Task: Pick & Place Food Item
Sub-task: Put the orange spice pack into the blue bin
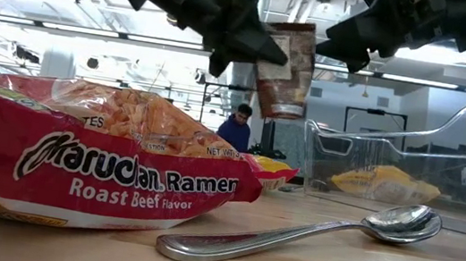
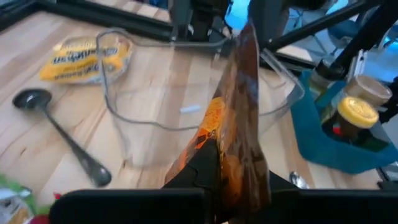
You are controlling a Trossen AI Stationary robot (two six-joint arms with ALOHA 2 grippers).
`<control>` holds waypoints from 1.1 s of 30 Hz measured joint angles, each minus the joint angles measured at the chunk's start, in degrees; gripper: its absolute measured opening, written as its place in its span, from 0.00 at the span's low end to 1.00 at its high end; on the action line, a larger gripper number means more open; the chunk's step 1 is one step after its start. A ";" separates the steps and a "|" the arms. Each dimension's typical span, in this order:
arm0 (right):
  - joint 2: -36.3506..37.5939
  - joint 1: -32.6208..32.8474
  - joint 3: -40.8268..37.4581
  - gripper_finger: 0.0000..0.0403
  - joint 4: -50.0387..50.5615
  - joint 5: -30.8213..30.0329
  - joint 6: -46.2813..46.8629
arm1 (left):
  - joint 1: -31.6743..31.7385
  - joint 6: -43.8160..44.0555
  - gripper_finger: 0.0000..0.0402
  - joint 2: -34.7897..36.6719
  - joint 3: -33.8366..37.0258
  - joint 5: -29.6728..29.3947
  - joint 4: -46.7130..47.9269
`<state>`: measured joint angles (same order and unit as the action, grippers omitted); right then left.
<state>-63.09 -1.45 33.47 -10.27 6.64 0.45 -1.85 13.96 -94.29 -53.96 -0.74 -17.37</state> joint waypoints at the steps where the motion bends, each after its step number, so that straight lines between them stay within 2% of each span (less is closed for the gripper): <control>1: 0.00 0.01 0.00 0.52 -0.03 0.02 0.00 | 0.00 -0.03 0.01 -0.43 -0.30 -0.07 0.72; 17: -0.02 2.25 0.00 0.47 1.03 -0.01 0.93 | 0.00 -2.10 0.01 -9.52 -10.45 -0.08 0.26; 27: -0.02 2.21 0.00 0.41 2.56 -0.53 2.46 | -0.12 -2.13 0.01 -9.43 -11.05 -0.04 -0.09; 33: -0.01 2.14 0.00 0.33 2.74 -0.61 3.26 | -0.11 -2.13 0.01 -9.43 -11.05 0.05 0.18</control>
<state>-63.10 0.69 33.47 -7.53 6.03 3.70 -1.96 11.84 -103.72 -65.01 -0.69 -17.19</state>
